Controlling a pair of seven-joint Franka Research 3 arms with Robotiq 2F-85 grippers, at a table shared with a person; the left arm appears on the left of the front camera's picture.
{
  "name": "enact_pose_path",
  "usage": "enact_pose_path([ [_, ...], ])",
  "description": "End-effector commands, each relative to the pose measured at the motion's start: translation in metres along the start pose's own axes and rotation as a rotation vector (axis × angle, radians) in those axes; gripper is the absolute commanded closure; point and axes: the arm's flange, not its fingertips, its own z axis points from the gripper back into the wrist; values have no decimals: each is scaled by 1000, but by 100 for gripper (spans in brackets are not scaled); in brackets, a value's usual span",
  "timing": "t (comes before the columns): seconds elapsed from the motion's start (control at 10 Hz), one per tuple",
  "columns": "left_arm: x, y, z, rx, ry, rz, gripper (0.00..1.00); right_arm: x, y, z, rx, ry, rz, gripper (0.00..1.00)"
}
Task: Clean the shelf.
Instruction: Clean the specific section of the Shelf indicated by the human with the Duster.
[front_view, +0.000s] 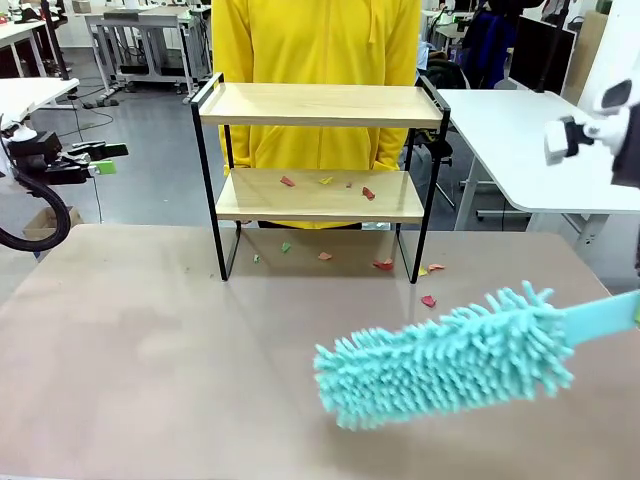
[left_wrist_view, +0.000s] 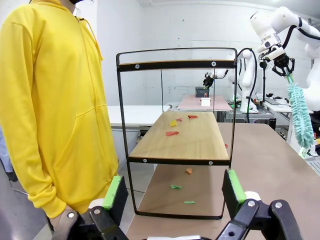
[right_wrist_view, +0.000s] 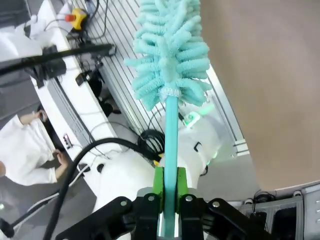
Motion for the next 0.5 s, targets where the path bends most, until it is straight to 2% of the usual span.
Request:
enact_pose_path([
  [0.0,4,-2,0,-3,-2,-13,0,-19,-18,0,-10,52,30,87],
  [0.2,4,-2,0,-3,-2,-13,0,-23,-32,-4,-21,58,0,87],
  [0.3,4,-2,0,-3,-2,-13,0,-19,-30,-3,-36,37,-26,87],
  [0.4,4,-2,0,-3,-2,-13,0,-19,-23,-4,-13,61,-13,87],
])
